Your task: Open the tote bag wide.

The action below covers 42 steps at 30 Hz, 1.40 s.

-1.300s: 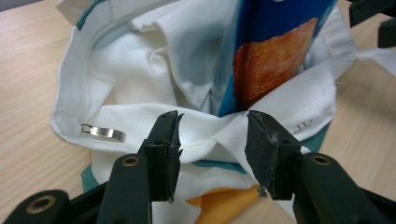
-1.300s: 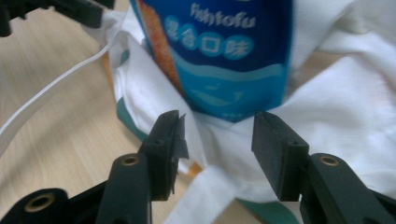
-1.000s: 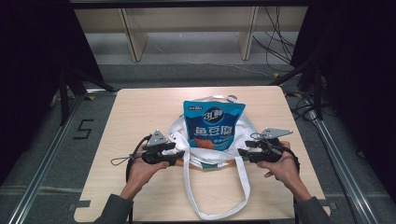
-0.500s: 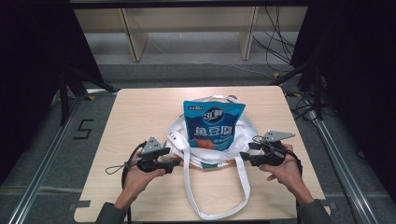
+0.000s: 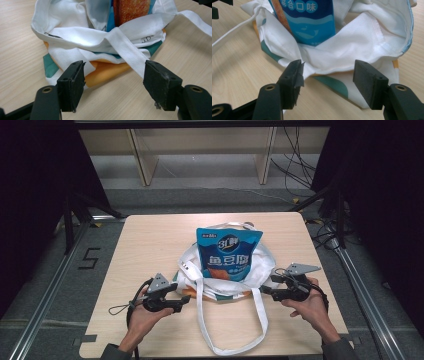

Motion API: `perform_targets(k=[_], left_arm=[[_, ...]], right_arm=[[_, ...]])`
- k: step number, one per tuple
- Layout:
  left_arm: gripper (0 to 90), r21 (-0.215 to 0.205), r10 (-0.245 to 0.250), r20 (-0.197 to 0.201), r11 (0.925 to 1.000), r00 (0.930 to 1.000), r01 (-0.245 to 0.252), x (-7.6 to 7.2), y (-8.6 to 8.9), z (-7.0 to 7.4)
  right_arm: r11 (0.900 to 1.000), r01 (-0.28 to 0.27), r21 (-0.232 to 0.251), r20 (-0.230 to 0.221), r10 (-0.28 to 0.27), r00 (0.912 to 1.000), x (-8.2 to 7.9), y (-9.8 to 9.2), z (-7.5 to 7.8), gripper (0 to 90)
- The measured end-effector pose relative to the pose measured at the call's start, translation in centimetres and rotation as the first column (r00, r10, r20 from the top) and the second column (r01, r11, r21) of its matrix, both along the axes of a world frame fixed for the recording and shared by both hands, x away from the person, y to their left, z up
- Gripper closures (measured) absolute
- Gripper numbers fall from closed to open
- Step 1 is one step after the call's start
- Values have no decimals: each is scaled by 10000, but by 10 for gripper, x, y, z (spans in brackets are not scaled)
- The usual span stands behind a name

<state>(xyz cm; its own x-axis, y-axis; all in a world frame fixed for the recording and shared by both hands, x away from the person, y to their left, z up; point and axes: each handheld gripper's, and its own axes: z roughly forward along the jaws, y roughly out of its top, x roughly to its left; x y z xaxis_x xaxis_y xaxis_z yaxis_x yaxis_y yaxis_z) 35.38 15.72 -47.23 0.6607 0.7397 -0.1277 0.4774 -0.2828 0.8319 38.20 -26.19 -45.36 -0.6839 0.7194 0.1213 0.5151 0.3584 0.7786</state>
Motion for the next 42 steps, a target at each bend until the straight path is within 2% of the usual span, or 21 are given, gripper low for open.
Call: perform_targets(k=[1,2,4,8,9,10,11,12,16,17,18,19,22,24,26,33,34,35,38,39,42], left_arm=[[326,148,-151,20,9998,9999,151,-1,2,0],[326,-29,-54,0,10000,10000,54,-2,1,-2],[323,179,-183,-37,9997,9998,184,-4,3,-3],[320,41,-144,1,9999,9999,144,-9,1,-7],[317,405,-338,50,9986,9994,336,-9,3,-6],[315,400,-372,58,9985,9993,369,-10,3,-6],[314,114,-191,25,9998,9998,191,-12,1,-8],[312,162,-131,-59,9998,9999,132,-13,1,-8],[292,3,-94,-24,10000,10000,94,-16,0,-10],[283,80,-172,-18,9998,9998,172,-16,1,-11],[274,112,-291,8,9995,9996,291,-16,1,-11],[267,334,-388,-39,9987,9992,389,-16,3,-11],[247,103,-116,-62,9999,9999,117,-20,1,-12],[229,95,-119,54,9999,9999,118,-20,1,-13],[218,327,-148,-69,9994,9999,150,-21,2,-13],[198,316,-69,-145,9995,9999,73,-26,-1,-18],[197,560,-234,-117,9981,9997,240,-26,0,-18],[194,382,-141,-137,9992,9998,146,-27,-2,-19],[193,133,-204,-95,9997,9997,206,-29,-3,-18],[193,113,-229,5,9997,9997,229,-30,-2,-18],[193,231,-224,6,9995,9997,223,-34,-2,-17]], right_arm=[[9999,83,-140,-16,-83,10000,-2,-1,1,413],[9994,128,-328,133,-124,9998,-2,-1,-1,411],[9997,47,-236,3,-47,10000,-4,-1,0,410],[9995,76,-293,272,-68,9996,-7,-3,-2,406],[9993,203,-307,131,-199,9997,-9,-3,-3,405],[9995,212,-227,188,-208,9996,-11,-3,-3,402],[9993,228,-307,152,-223,9996,-11,-4,-3,400],[9994,111,-339,385,-98,9992,-11,-5,-5,396],[9990,381,-242,-44,-382,9993,-17,-5,-8,382],[9988,263,-418,219,-254,9994,-16,-7,-9,380],[9989,412,-218,-35,-412,9991,-18,-5,-10,377],[9990,287,-344,-20,-288,9996,-18,-7,-10,376],[9992,309,-258,-15,-309,9995,-20,-8,-12,365],[9980,371,-520,107,-366,9993,-21,-9,-12,363],[9987,421,-279,-91,-424,9991,-23,-10,-11,360],[9982,509,-314,202,-503,9985,-26,-12,-12,356],[9986,524,-105,-99,-525,9986,-29,-12,-12,356],[9980,522,-368,85,-519,9986,-29,-13,-12,355],[9983,580,-91,-18,-581,9983,-34,-13,-13,355],[9977,580,-337,77,-577,9983,-34,-14,-14,355],[9973,644,-344,175,-638,9978,-39,-16,-14,355]])
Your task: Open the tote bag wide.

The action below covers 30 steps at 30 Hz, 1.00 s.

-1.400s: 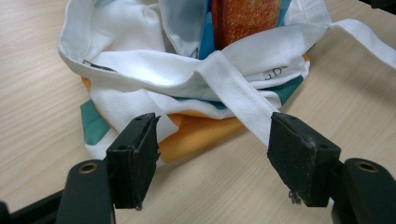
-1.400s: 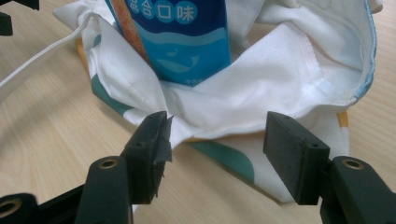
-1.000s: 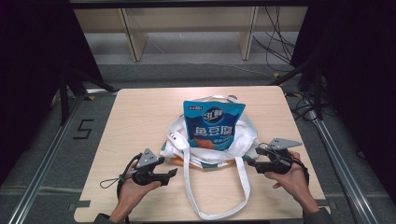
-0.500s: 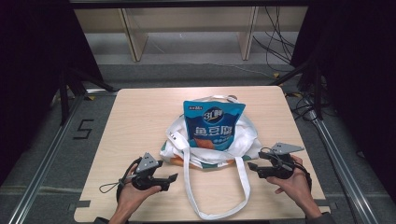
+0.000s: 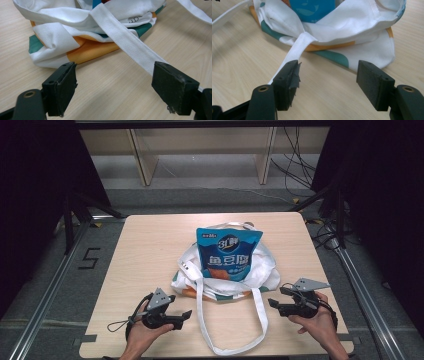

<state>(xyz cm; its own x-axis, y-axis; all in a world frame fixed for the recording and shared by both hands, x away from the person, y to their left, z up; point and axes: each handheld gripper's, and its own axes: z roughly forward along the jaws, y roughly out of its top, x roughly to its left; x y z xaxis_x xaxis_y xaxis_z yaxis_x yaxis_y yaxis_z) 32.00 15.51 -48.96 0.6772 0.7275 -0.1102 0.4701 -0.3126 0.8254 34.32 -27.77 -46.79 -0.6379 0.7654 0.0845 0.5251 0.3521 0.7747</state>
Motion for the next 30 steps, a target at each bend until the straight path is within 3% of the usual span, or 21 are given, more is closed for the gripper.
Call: perform_targets(k=[1,2,5,8,9,11,12,13,14,19,20,21,23,24,26,27,30], left_arm=[[193,-88,-52,100,9999,9999,53,-1,0,0],[193,-147,115,-5,9998,9999,-115,-4,0,-1],[193,-47,53,9,10000,10000,-53,-9,3,-1],[193,111,-17,113,9999,9999,15,-14,6,-1],[193,43,19,53,10000,10000,-20,-15,7,-1],[193,-3,173,-89,9999,9998,-173,-20,8,-2],[193,205,89,-19,9998,10000,-89,-21,10,-1],[193,52,128,-43,9999,9999,-127,-23,10,-1],[193,-82,252,-67,9996,9997,-252,-25,9,-2],[192,180,99,-63,9998,9999,-98,-31,9,-2],[192,58,124,8,9999,9999,-124,-32,8,-4],[192,286,108,-156,9995,9998,-104,-33,8,-4],[193,108,221,-140,9997,9997,-220,-35,5,-5],[193,103,227,-160,9997,9996,-225,-36,4,-6],[193,637,4,-138,9980,9999,5,-37,5,-7],[192,261,175,-132,9995,9998,-171,-39,1,-8],[193,475,-162,-42,9987,9999,164,-38,-1,-10]], right_arm=[[9996,-281,49,53,281,9996,0,-2,0,355],[10000,-11,25,-174,12,9998,-3,-1,0,355],[10000,74,32,-127,-73,9999,-8,-2,-1,354],[9999,-2,141,-223,5,9998,-15,-3,-3,350],[10000,-49,3,-88,49,9999,-17,-4,-3,342],[9999,-62,94,-232,65,9997,-24,-3,-6,337],[10000,-3,19,-336,3,9994,-28,-4,-6,337],[9998,-134,-176,-65,133,9999,-29,-6,-7,336],[10000,-28,-81,-198,26,9998,-33,-6,-7,332],[9999,-126,30,-137,126,9998,-47,-9,-10,317],[9999,-118,-99,-20,118,9999,-50,-10,-12,317],[9996,-50,-268,-87,48,10000,-52,-10,-14,317],[9995,-151,-289,-182,146,9997,-55,-9,-18,317],[9983,-274,-522,-54,271,9996,-55,-11,-19,317],[9978,-337,-572,-153,329,9993,-59,-10,-21,317],[9970,-312,-705,-68,308,9995,-60,-9,-22,317],[9951,-440,-882,-85,434,9990,-63,-10,-22,317]])
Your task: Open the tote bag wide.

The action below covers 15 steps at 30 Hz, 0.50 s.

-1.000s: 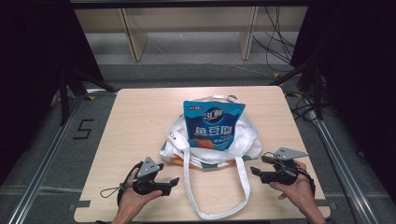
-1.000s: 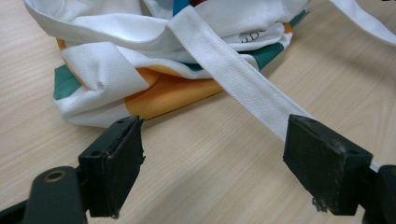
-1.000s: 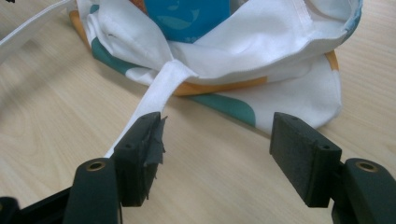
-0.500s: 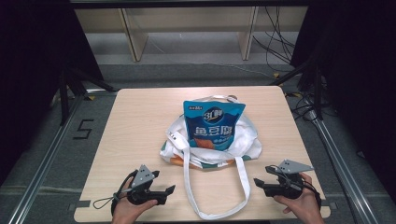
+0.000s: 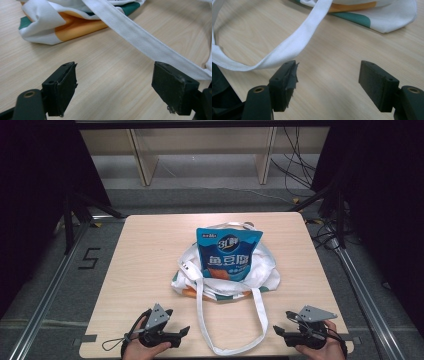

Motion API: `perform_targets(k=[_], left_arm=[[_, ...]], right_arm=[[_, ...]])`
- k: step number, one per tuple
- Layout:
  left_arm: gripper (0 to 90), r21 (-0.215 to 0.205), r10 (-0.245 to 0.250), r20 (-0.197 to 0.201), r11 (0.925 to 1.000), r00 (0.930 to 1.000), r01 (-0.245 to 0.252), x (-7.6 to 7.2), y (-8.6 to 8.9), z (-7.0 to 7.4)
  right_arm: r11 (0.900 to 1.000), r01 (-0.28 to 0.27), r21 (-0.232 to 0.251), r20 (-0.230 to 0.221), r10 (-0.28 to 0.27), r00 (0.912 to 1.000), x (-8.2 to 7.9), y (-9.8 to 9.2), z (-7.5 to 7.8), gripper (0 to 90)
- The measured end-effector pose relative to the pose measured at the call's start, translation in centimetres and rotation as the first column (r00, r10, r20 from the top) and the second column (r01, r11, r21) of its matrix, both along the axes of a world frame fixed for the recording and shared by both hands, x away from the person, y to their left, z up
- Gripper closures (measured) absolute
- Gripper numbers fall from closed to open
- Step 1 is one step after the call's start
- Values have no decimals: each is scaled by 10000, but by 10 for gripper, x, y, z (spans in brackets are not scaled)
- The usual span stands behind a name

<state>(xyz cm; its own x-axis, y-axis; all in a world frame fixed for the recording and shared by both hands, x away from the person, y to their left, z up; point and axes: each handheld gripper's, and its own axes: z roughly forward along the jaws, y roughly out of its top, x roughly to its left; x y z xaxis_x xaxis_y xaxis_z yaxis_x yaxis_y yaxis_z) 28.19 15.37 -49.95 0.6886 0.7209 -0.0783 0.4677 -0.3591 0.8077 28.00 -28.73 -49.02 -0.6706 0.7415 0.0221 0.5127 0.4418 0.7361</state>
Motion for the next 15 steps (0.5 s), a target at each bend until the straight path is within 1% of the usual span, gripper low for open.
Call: perform_targets(k=[1,3,4,5,6,7,8,9,10,11,12,13,14,15], left_arm=[[193,186,-41,-66,9998,10000,42,0,0,0],[193,344,-147,-20,9993,9999,147,0,1,1],[192,44,90,-57,10000,9999,-89,0,-1,0],[192,141,26,-35,9999,10000,-26,1,0,0],[192,415,-1,10,9991,10000,0,1,2,1],[192,315,65,-36,9995,10000,-64,1,2,1],[192,108,157,-37,9998,9999,-156,1,0,0],[192,210,84,-47,9997,10000,-83,1,1,0],[192,330,36,-93,9995,10000,-32,2,2,0],[192,351,11,-94,9994,10000,-8,2,2,0],[192,196,97,-65,9998,9999,-96,2,0,-1],[192,75,152,-155,9999,9998,-151,2,0,-1],[191,321,50,-109,9995,9999,-46,3,1,-1],[190,579,-154,-23,9982,9999,155,4,4,0]], right_arm=[[9999,-105,9,163,105,9998,0,1,0,317],[10000,10,66,-57,-9,10000,-2,2,-1,317],[9999,-156,-36,29,156,9999,0,2,-1,317],[9998,-204,28,-42,204,9998,0,2,-1,317],[9998,-189,-96,25,189,9998,1,0,-1,317],[9996,-230,-135,29,231,9997,1,-1,-1,317],[9999,-129,-95,37,130,9999,1,0,-1,317],[10000,-24,-51,8,24,10000,1,1,-1,316],[10000,-24,-59,15,24,10000,1,0,-2,316],[9999,-61,-93,39,61,10000,1,0,-2,316],[9999,-107,-93,50,107,9999,2,-1,-2,316],[9995,-295,-136,-76,294,9995,3,-2,-1,316],[9998,-145,-169,69,147,9999,2,-2,-2,316],[9999,-84,-81,17,84,10000,2,-1,-2,316]])
